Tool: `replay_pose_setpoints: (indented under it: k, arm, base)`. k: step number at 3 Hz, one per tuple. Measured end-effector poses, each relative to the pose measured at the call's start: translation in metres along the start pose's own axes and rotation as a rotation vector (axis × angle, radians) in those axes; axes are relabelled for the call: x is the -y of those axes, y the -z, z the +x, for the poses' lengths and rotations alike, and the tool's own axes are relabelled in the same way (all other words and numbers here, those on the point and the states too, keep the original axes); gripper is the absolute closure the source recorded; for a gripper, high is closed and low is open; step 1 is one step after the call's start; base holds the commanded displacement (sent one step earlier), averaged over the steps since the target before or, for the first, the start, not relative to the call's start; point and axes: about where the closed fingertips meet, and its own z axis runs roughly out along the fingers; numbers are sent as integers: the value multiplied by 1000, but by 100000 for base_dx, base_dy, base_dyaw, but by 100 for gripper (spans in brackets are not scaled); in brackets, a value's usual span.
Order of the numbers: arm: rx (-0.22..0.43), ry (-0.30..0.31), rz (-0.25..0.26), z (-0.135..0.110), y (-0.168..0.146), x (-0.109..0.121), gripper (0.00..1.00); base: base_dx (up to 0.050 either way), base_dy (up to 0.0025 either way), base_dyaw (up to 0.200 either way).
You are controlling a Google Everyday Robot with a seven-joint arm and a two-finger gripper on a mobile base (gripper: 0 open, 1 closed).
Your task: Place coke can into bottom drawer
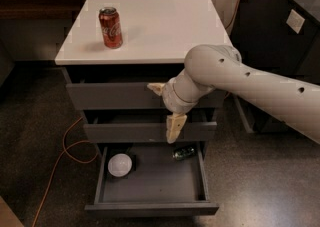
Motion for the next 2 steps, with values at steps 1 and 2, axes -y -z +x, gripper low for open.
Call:
replay_pose_setpoints:
  k: [1,2]
  arm:
    - [-78,-3,11,-11,72,40,0]
    - [-78,-3,11,-11,72,40,0]
  base:
    - [0,0,0]
    - [0,0,0]
